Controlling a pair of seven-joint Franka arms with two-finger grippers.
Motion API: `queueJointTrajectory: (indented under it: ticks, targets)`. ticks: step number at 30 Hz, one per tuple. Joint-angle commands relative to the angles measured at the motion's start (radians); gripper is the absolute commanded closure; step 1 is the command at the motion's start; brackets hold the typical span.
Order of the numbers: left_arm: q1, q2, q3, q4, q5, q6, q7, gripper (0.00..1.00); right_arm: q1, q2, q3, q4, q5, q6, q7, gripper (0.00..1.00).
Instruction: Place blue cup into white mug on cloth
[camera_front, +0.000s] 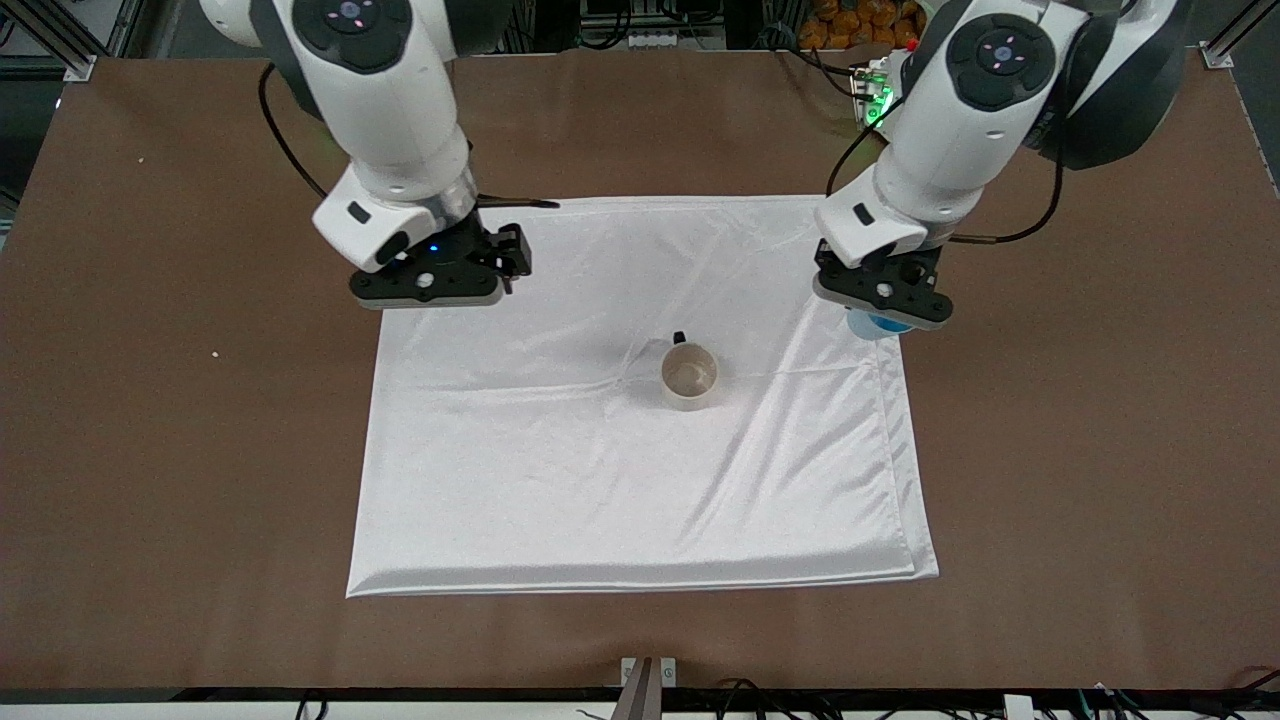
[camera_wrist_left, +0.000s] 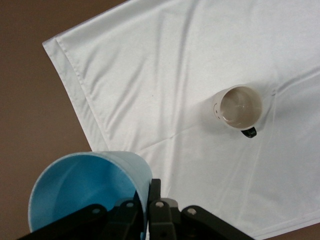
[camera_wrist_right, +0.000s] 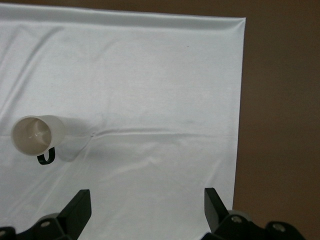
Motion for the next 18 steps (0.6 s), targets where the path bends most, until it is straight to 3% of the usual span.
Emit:
queueJointTrajectory:
  ticks: [1, 9, 18]
  targets:
    - [-0.071, 0.104, -0.004, 0.094, 0.044, -0.013, -0.066, 1.0, 0.007, -0.102, -0.063, -0.098, -0.013, 0.007, -0.08, 0.0]
    - [-0.184, 0.204, 0.0, 0.151, 0.147, 0.002, -0.114, 1.0, 0.007, -0.16, -0.16, -0.134, -0.013, -0.008, -0.13, 0.0]
    - [-0.29, 0.311, 0.009, 0.152, 0.222, 0.146, -0.178, 1.0, 0.007, -0.196, -0.278, -0.166, -0.012, -0.003, -0.237, 0.0]
